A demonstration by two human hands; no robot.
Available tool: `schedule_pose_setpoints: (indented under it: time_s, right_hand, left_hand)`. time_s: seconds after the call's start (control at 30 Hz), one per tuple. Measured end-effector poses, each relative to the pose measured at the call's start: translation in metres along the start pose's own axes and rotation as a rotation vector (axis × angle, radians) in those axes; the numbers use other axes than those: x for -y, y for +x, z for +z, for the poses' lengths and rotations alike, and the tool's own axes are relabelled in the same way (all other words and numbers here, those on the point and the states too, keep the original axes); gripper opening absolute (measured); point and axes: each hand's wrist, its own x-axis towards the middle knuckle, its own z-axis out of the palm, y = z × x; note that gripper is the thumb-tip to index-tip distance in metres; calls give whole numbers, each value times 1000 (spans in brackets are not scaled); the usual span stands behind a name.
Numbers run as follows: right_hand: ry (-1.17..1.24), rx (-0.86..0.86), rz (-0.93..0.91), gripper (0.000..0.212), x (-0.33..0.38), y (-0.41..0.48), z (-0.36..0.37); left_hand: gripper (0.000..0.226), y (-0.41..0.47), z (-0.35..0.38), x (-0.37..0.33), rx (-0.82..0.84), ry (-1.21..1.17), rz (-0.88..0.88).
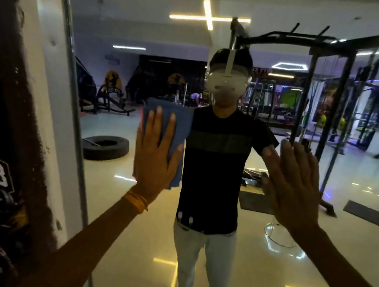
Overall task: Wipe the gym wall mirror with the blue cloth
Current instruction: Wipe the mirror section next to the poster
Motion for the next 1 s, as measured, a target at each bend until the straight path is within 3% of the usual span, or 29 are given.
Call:
schedule_pose_setpoints:
  time_s: [0.1, 0.23, 0.37, 0.43, 0.6, 0.67, 0.77, 0.87, 0.93, 1.0]
  right_hand:
    - [13, 51, -30, 53, 4, -34, 3]
    - [-24, 105, -144, 52, -19, -45, 2]
    - [-17, 59, -201, 54, -29, -43, 5]
    - [-4, 49, -194, 54, -28, -43, 6]
    - [65, 52, -212, 54, -31, -44, 10]
    - [73, 61, -242, 55, -36, -46, 11]
    - [83, 55, -232, 57, -34, -48, 11]
    - [21, 43, -290, 58, -18, -49, 21]
    - [-21, 56, -330, 62, -3, -49, 30]
    - [-29, 60, -311, 65, 6, -48, 36]
  left_hand:
    - [74, -114, 23, -38, 243, 22, 246]
    - [70, -103, 28, -64, 248, -1, 264]
    - [65, -19, 25, -74, 33, -12, -25]
    - [65, -31, 32, -86, 0, -13, -97]
    - [80, -178, 54, -112, 307, 95, 166]
    - [74, -184, 53, -113, 244, 31, -4]
    - [73, -152, 34, -87, 20, -167, -481]
    - [81, -130, 25, -48, -184, -127, -800]
    - [87, -127, 30, -64, -262, -178, -960]
    - [77, -136, 43, -112, -248, -249, -990]
